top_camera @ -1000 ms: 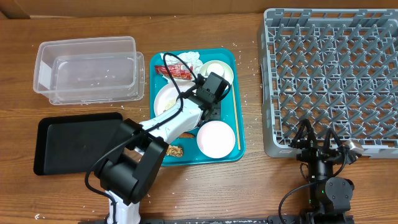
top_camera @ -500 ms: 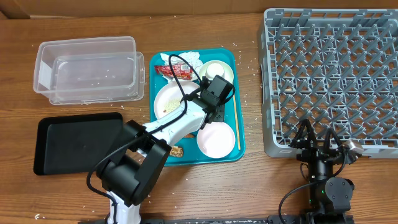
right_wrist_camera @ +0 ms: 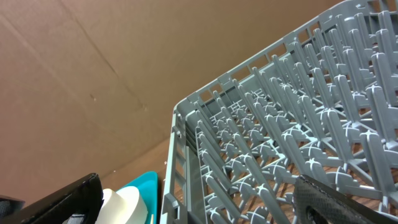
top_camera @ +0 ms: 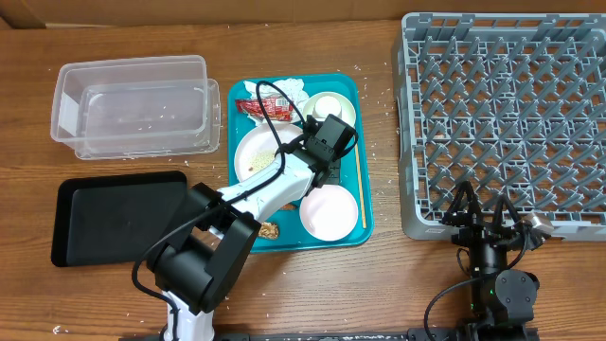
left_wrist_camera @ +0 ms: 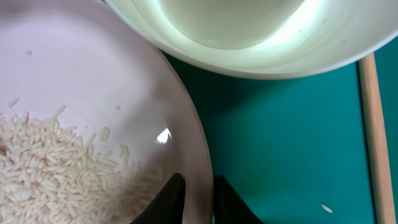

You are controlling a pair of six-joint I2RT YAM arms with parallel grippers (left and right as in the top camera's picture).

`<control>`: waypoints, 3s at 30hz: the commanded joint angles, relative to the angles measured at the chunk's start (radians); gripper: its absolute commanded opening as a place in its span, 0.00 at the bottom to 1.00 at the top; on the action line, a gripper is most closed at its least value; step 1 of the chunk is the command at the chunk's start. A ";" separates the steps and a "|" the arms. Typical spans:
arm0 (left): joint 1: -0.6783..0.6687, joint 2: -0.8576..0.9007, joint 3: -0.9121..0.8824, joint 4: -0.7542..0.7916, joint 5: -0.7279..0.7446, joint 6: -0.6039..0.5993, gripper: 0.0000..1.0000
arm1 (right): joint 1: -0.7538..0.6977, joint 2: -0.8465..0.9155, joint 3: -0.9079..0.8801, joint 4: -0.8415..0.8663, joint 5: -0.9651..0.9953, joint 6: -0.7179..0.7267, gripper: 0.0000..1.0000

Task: Sort waste into correct bins and load items into the dishwasher
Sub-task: 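Lower the left gripper and grasp the rim of the white rice plate, then lift the rice plate with the left gripper and carry it left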

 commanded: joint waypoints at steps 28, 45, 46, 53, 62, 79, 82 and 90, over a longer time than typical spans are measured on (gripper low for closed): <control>-0.066 -0.006 0.223 -0.336 -0.133 -0.014 0.04 | 0.005 -0.009 -0.010 0.005 -0.002 -0.011 1.00; -0.085 -0.006 0.433 -0.663 -0.179 -0.085 0.04 | 0.005 -0.009 -0.010 0.005 -0.002 -0.011 1.00; -0.085 -0.006 0.449 -0.684 -0.179 -0.085 0.04 | 0.005 -0.009 -0.010 0.005 -0.002 -0.011 1.00; -0.084 -0.007 0.538 -0.882 -0.193 -0.189 0.04 | 0.005 -0.009 -0.010 0.005 -0.002 -0.011 1.00; -0.024 -0.090 0.547 -1.004 -0.213 -0.287 0.04 | 0.005 -0.009 -0.010 0.005 -0.002 -0.011 1.00; 0.260 -0.325 0.547 -1.147 -0.192 -0.297 0.04 | 0.005 -0.009 -0.010 0.005 -0.002 -0.011 1.00; 0.294 -0.325 0.544 -1.167 -0.177 -0.298 0.04 | 0.005 -0.009 -0.010 0.005 -0.002 -0.011 1.00; 0.360 -0.325 0.539 -1.175 -0.177 -0.296 0.04 | 0.005 -0.009 -0.010 0.005 -0.002 -0.011 1.00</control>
